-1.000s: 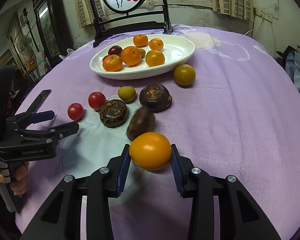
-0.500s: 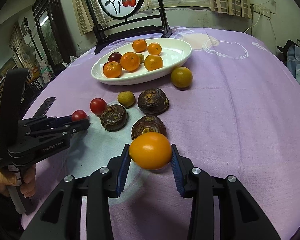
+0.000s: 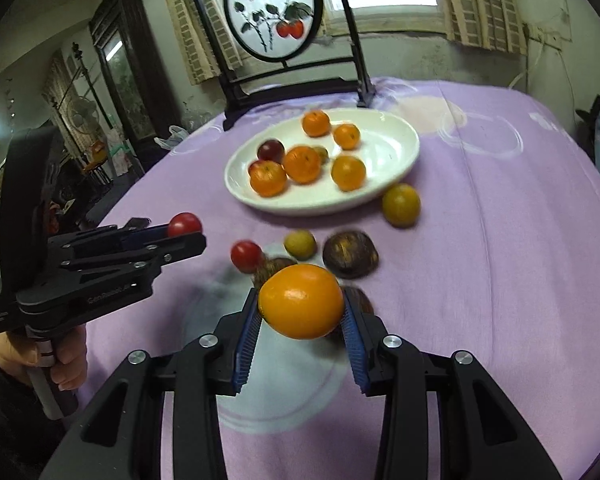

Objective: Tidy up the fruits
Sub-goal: 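Lower the red and yellow tomatoes onto the white plate and open both tools, then grasp a dark brown wrinkled fruit with the right tool while the left tool grasps another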

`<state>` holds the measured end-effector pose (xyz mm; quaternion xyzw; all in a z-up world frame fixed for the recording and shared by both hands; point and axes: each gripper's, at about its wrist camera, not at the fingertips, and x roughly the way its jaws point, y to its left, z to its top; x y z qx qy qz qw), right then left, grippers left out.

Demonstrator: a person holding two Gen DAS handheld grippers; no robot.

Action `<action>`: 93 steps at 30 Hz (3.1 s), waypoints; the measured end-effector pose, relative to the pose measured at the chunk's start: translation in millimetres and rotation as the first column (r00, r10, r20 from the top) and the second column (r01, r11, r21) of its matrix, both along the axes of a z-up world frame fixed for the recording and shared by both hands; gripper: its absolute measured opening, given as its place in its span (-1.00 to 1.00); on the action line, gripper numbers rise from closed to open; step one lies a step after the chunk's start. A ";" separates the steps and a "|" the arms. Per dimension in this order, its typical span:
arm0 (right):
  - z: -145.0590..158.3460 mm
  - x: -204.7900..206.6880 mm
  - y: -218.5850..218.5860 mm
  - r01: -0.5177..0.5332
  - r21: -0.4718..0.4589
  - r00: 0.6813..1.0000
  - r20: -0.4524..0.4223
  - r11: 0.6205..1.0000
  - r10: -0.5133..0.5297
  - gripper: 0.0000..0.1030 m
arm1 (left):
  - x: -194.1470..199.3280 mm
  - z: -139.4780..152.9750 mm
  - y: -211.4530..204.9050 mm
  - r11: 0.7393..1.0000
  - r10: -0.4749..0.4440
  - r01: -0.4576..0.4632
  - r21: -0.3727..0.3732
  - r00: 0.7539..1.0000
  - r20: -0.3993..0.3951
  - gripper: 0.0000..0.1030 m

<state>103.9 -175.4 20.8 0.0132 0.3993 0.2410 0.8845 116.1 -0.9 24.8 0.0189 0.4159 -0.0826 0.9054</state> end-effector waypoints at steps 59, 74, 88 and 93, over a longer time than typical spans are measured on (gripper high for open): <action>-58.8 4.7 12.0 0.033 -0.222 0.993 -0.101 0.974 -0.056 0.17 | -1.3 -38.6 10.7 0.989 0.148 -0.148 0.001 0.986 -0.075 0.81; -56.0 14.4 1.5 0.086 -0.170 0.993 -0.070 0.982 -0.099 -0.20 | 6.8 -56.3 10.6 0.993 0.114 -0.118 -0.025 0.985 -0.129 0.81; -35.3 -3.5 -34.6 0.171 -0.087 0.985 0.006 0.981 -0.171 -0.20 | -10.6 -59.4 -44.6 1.000 0.000 -0.002 -0.011 0.984 -0.180 0.78; -33.5 -6.5 -47.6 0.194 -0.081 0.981 0.015 0.978 -0.193 -0.20 | -5.3 -66.5 -63.8 1.000 -0.025 0.028 0.010 0.980 -0.200 0.52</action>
